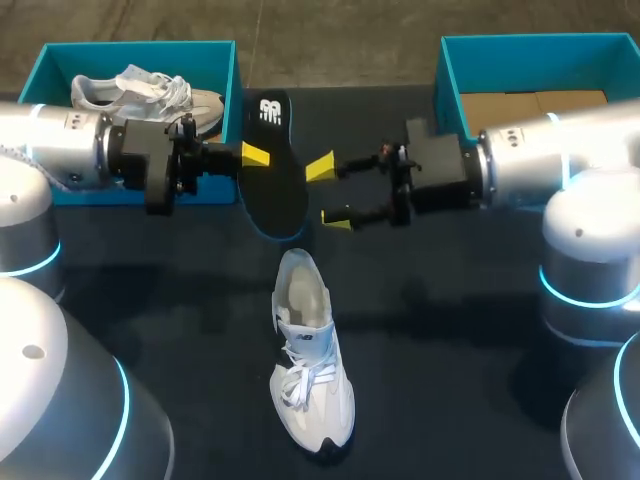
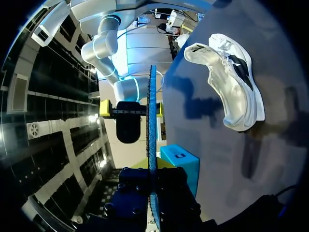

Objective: Take the shoe out of the shoebox, open the shoe tongue, remove and reinsert the insole, then place the shoe into the shoebox

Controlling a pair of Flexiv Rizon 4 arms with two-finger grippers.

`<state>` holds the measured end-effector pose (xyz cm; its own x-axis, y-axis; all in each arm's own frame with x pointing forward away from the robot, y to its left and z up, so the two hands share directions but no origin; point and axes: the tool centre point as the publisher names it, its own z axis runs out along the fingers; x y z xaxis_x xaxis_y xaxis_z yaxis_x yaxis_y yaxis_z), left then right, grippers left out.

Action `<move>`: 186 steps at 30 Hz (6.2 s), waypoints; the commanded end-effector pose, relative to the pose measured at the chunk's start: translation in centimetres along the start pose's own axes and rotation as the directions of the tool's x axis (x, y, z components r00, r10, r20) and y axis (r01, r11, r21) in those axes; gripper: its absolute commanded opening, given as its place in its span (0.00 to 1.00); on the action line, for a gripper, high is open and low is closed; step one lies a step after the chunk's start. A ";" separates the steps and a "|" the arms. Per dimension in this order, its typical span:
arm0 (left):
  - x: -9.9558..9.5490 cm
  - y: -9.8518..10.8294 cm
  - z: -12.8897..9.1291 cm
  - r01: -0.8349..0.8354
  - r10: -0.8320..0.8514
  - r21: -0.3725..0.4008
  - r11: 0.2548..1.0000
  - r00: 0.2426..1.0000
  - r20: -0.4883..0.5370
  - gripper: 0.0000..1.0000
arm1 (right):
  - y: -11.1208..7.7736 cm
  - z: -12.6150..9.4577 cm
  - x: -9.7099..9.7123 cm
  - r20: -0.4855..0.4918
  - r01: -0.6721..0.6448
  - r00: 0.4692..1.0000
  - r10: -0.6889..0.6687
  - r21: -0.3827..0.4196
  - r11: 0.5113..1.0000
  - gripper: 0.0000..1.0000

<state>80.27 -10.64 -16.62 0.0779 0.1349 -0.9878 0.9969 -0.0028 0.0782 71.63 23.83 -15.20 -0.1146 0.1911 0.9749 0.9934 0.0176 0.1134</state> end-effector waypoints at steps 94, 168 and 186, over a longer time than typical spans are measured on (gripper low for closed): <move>-1.1 -1.3 -1.5 -0.008 0.011 0.050 0.999 0.999 -0.048 1.00 | 3.2 3.3 -1.7 -0.022 -0.002 1.000 0.001 -0.044 0.999 0.00; 7.7 -8.2 -7.3 0.686 -0.849 -0.501 0.527 0.396 -0.351 1.00 | 1.6 -1.7 -6.5 0.041 0.383 0.924 -0.381 -0.124 0.915 0.00; 10.7 -6.7 -8.4 0.729 -0.965 -0.649 0.218 0.061 -0.256 1.00 | 1.8 -2.3 -7.6 0.039 0.450 0.891 -0.452 -0.197 0.871 0.00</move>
<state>72.88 -0.34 -26.00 -0.9525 0.2559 -0.1651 0.3019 0.7227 -0.6217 74.47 20.06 -21.93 -0.5418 0.2079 0.8144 0.8199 -0.0828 0.5665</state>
